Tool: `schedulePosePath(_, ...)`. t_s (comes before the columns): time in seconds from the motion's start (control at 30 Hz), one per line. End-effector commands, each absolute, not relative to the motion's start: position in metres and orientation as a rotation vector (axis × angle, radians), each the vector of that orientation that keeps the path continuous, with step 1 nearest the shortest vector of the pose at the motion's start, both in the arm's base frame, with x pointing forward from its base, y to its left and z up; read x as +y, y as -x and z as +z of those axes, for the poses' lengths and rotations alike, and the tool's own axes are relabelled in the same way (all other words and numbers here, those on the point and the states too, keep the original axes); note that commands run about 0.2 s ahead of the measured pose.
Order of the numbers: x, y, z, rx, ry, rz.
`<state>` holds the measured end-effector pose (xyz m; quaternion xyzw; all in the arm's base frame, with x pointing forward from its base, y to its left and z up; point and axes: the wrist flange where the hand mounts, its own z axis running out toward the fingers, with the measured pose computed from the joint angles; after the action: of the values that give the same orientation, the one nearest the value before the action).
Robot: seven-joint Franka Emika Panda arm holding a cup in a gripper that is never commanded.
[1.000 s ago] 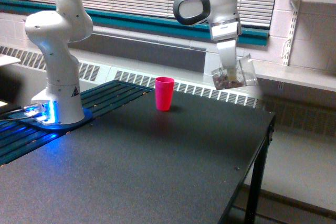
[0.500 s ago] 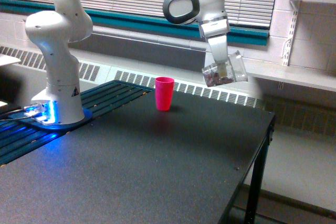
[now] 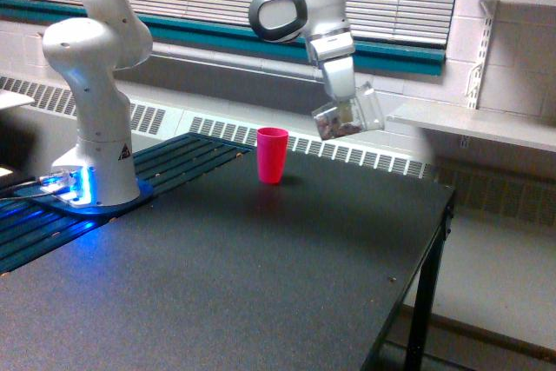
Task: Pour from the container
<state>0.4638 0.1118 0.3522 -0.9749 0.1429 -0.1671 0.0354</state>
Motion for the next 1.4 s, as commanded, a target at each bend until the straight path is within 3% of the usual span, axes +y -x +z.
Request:
schedulePosePath(0.03,0.124,-0.44,0.347,0.324,3.008,-0.517)
schedulePosePath(1.4,0.17,-0.306,0.323,-0.01,3.003,-0.381)
